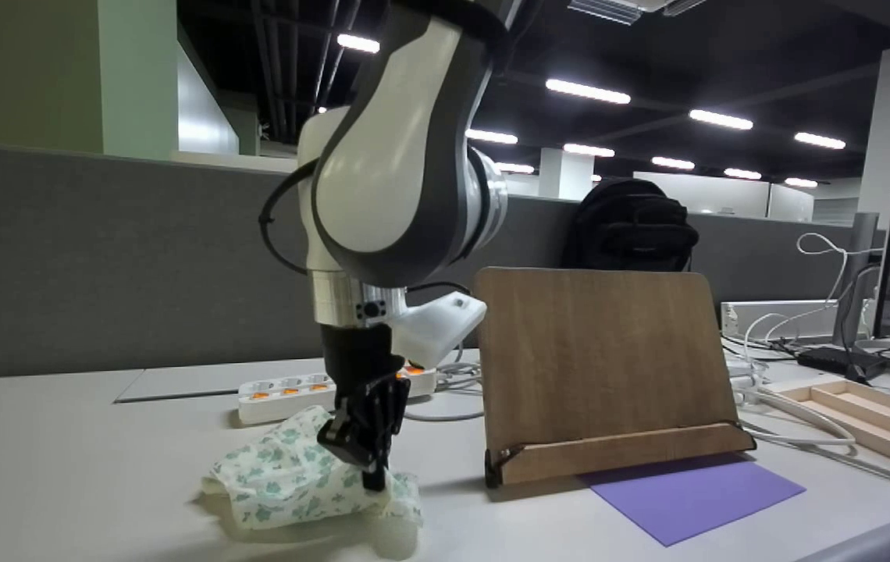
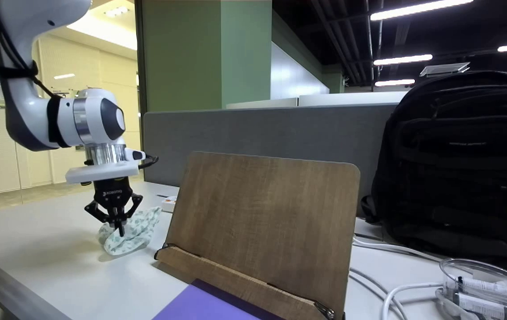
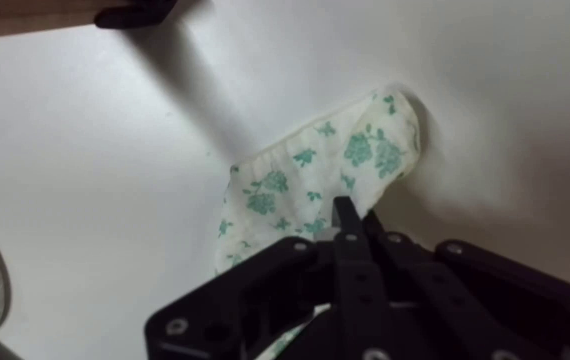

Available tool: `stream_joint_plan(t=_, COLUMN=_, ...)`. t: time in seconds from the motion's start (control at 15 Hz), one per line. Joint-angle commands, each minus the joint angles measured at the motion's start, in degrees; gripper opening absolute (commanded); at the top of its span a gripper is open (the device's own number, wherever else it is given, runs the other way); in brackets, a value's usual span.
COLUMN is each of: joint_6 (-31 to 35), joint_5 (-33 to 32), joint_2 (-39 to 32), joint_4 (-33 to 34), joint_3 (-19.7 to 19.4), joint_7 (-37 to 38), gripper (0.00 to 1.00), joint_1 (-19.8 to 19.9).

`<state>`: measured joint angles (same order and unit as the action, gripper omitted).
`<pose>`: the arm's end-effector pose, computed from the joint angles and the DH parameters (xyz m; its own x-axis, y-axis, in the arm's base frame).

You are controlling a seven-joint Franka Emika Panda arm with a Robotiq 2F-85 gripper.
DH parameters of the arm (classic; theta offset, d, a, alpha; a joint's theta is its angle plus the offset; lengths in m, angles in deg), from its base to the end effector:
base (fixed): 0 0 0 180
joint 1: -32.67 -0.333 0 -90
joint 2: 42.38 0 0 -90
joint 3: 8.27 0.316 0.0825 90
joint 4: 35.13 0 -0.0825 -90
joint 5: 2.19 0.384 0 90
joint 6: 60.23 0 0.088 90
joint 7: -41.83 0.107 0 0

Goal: Hang the cloth on the tablet stand

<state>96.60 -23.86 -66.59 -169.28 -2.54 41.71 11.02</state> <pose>0.4415 0.2482 0.1522 0.6821 0.7304 -0.0352 0.7297 -0.6766 0.0986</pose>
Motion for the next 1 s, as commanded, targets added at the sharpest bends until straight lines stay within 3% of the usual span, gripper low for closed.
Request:
stream_joint_plan(t=0.0, joint_6=-2.65, joint_5=2.23, joint_2=7.23, joint_4=-0.30, joint_3=1.49, joint_7=-0.66, gripper=0.00, joint_1=2.01)
stream_joint_plan(t=0.53, joint_6=-11.82, joint_5=6.06, joint_2=20.86, joint_4=7.85, joint_3=1.42, joint_7=-3.40, gripper=0.00, joint_1=7.93)
stream_joint_plan(t=0.87, joint_6=-13.69, joint_5=7.55, joint_2=26.70, joint_4=12.61, joint_3=0.06, joint_7=-3.61, gripper=0.00, joint_1=12.74)
stream_joint_plan(t=0.93, joint_6=-14.60, joint_5=10.23, joint_2=27.42, joint_4=12.50, joint_3=0.01, joint_7=-6.02, gripper=0.00, joint_1=13.29)
